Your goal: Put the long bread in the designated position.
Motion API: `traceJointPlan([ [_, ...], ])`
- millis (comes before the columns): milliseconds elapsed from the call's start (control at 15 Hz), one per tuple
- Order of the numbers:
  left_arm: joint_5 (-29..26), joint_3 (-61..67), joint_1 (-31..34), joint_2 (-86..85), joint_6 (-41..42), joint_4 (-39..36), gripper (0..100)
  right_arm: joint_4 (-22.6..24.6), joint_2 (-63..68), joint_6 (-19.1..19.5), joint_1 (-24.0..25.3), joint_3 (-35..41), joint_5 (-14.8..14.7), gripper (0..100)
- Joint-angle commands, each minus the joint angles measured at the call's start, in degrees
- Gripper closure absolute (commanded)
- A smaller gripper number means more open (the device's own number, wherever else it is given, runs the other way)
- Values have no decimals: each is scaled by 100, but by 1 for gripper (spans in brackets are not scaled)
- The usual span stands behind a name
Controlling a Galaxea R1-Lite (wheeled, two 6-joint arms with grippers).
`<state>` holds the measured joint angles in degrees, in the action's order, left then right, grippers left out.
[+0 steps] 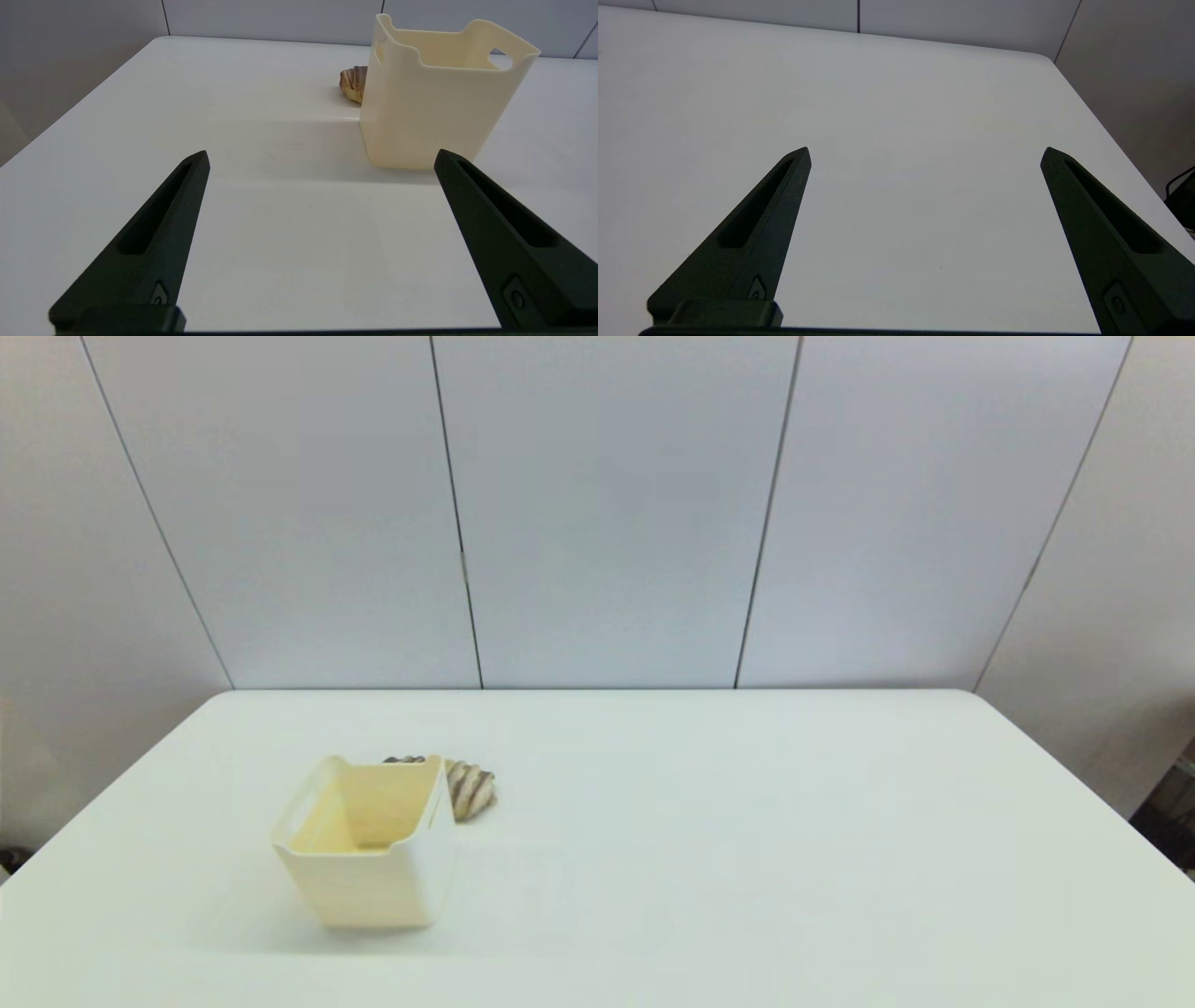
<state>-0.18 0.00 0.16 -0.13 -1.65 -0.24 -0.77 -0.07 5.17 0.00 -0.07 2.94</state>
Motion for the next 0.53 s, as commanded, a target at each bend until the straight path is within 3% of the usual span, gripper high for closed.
traceJointPlan([
  [67, 1, 9, 2, 13, -2, -2, 0, -2, 7, 54, 0, 7, -21, 0],
  [533, 1, 9, 2, 13, -2, -2, 0, 24, 7, -7, 0, -1, -127, 0],
])
